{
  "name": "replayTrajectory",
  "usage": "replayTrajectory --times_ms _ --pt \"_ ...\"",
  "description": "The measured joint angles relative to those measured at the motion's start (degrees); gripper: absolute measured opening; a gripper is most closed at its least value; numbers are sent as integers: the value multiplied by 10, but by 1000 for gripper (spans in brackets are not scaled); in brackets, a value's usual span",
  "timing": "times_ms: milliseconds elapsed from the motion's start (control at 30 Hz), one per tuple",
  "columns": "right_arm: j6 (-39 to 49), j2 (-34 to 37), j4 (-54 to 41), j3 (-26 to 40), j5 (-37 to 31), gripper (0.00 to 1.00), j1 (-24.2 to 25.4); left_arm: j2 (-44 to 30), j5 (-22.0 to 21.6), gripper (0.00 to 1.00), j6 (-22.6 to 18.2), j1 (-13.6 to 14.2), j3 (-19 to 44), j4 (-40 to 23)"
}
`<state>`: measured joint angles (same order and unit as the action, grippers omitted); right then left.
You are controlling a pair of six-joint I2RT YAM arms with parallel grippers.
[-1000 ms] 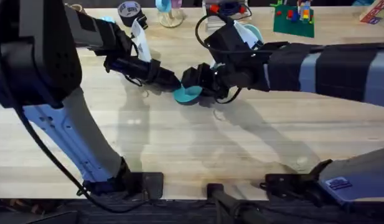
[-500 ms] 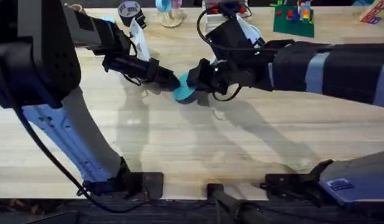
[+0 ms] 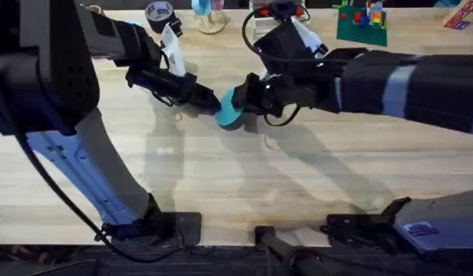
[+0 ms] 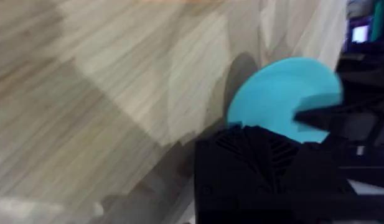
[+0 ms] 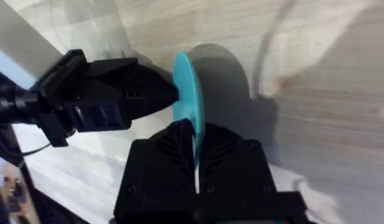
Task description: Pick up the plates from the table one by one and place each into a slot on the dish rack.
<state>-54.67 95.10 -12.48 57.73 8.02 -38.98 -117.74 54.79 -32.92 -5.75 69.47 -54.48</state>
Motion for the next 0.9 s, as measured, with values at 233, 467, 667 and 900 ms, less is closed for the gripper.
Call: replayTrajectory --times_ms 233,467,667,900 --pt "59 -44 -84 9 -44 32 6 75 -35 41 0 3 0 -23" --pt "133 -92 -125 15 -57 31 35 182 -68 39 0 6 0 -58" --pt "200 -154 -168 19 -59 31 77 274 -131 39 23 41 0 -66" --pt "312 -218 -269 56 -64 30 131 380 -238 38 88 121 0 -62"
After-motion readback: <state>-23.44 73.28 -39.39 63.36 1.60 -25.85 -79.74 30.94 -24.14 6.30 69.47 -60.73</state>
